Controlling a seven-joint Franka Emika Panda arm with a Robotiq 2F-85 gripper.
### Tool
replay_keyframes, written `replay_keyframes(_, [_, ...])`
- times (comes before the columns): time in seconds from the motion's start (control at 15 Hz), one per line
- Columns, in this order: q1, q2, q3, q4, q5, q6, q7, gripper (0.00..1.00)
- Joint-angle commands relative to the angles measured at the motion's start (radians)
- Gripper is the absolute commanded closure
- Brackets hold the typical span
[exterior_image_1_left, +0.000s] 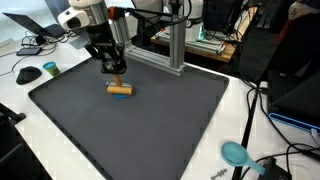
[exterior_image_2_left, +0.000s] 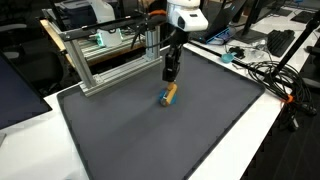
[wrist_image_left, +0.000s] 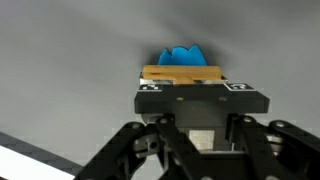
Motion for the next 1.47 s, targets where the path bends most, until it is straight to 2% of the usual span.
replay_keyframes(0.0, [-0.002, 0.071, -0.017, -0.050, -0.049, -0.024, 0.016, 0.78])
replay_keyframes(1.4, [-0.009, 0.046, -0.021, -0.066, -0.045, -0.040, 0.015, 0.78])
